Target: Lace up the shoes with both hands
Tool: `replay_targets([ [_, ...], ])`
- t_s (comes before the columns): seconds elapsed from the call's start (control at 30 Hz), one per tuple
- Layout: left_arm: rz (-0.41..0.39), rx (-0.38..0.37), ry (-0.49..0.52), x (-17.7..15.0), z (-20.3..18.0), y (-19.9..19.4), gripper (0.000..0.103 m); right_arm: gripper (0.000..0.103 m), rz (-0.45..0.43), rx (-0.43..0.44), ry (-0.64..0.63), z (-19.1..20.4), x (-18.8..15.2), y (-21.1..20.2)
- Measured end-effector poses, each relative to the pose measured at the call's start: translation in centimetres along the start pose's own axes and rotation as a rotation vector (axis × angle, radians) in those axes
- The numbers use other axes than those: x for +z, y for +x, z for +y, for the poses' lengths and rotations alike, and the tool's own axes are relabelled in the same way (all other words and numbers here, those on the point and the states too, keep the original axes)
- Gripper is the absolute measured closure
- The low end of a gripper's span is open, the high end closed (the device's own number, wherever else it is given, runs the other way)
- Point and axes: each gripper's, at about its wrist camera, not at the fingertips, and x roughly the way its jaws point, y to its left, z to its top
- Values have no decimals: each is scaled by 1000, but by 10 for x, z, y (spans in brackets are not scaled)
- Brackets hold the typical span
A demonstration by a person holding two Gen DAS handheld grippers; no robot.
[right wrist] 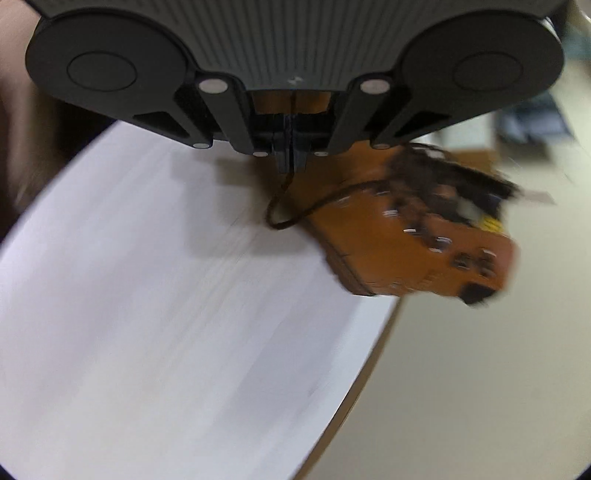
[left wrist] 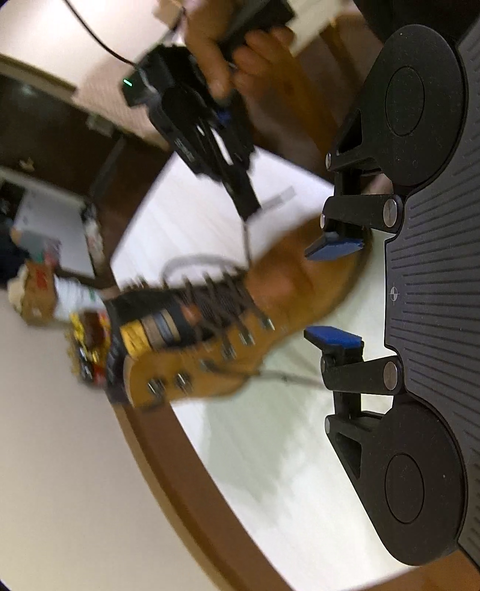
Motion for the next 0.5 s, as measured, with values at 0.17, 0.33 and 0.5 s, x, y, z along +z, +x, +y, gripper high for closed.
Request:
replay_targets([
  [0.17, -18, -125, -4, 5, -8, 0, 59, 100, 0, 73, 65, 17, -25, 9],
  [0.33, 7, -147, 33, 3, -17, 8, 65, 100, 16, 128, 99, 37, -41, 18],
  [0.5, 33, -119, 60, -2, -14, 15, 101, 100, 27, 136, 91, 46, -47, 20],
])
